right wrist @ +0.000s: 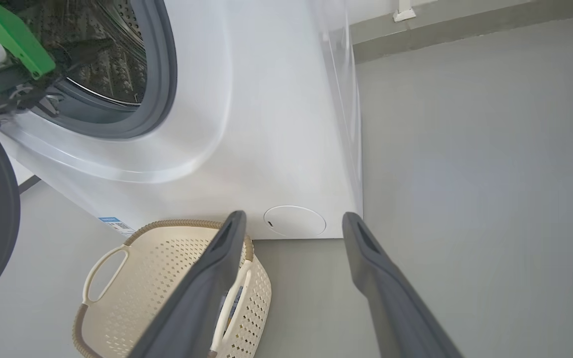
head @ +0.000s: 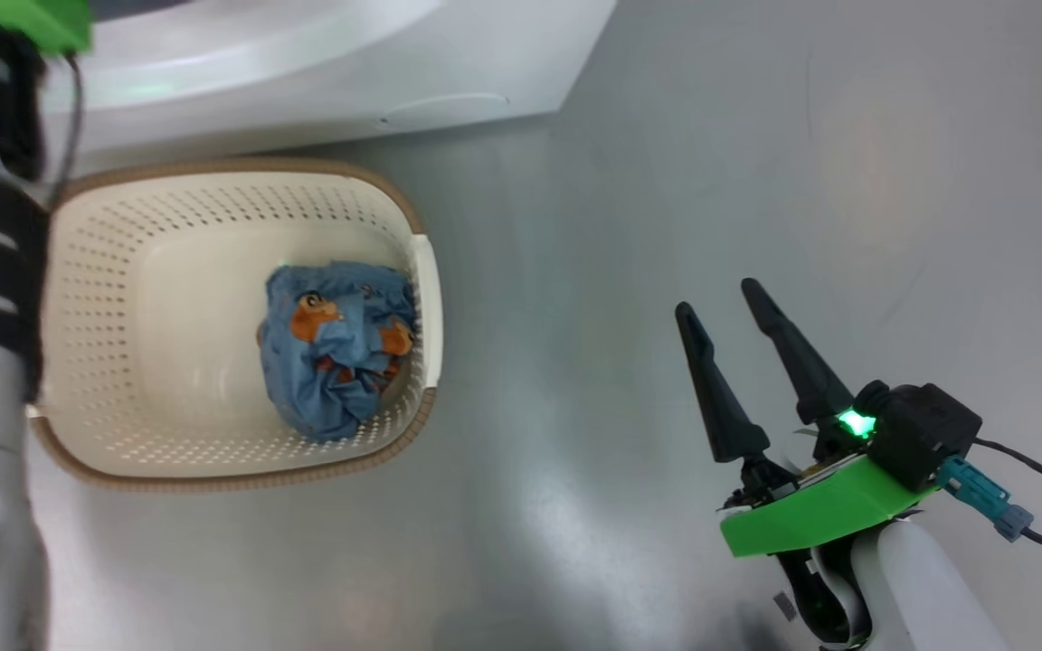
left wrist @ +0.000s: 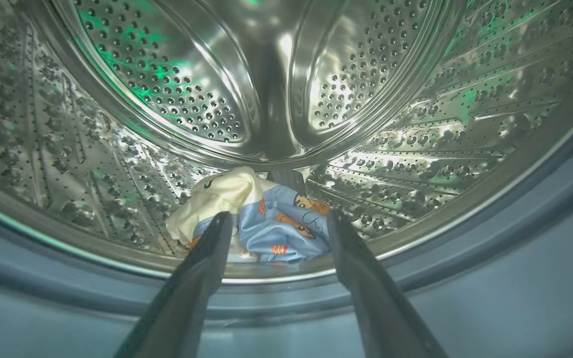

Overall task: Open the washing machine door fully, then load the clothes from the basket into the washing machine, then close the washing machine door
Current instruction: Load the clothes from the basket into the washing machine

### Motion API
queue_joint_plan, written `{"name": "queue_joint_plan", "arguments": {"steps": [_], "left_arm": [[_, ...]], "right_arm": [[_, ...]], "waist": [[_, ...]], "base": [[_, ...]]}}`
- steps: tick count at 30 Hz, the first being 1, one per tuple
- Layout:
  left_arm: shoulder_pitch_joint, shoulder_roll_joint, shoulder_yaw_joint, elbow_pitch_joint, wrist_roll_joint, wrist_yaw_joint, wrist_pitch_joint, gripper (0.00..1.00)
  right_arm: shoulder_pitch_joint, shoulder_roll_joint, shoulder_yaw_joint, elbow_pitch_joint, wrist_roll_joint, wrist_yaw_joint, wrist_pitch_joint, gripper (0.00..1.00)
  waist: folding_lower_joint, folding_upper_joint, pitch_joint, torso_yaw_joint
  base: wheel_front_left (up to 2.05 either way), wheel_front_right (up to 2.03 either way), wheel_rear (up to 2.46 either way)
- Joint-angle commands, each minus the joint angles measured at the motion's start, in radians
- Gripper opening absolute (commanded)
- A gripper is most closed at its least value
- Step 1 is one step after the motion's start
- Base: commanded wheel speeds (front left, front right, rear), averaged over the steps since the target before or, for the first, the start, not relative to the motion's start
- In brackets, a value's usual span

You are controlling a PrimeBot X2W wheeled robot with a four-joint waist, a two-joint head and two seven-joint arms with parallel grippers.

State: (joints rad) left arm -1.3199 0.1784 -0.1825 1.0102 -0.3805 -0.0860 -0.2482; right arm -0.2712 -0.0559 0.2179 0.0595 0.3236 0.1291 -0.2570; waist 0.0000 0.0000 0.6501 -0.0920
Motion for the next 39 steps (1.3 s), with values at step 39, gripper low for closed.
{"name": "queue_joint_plan", "arguments": {"steps": [39], "left_arm": [[1.280,-0.027,0.183,-0.991,0.059,0.165,-0.002,1.00]], "right_arm": [[0.266,0.006,-0.050,-0.020,-0.081,0.002,-0.005,1.00]], "waist": [[0.0000,0.0000,-0.539,0.044]], "base": [[0.00,0.00,0.00]]}}
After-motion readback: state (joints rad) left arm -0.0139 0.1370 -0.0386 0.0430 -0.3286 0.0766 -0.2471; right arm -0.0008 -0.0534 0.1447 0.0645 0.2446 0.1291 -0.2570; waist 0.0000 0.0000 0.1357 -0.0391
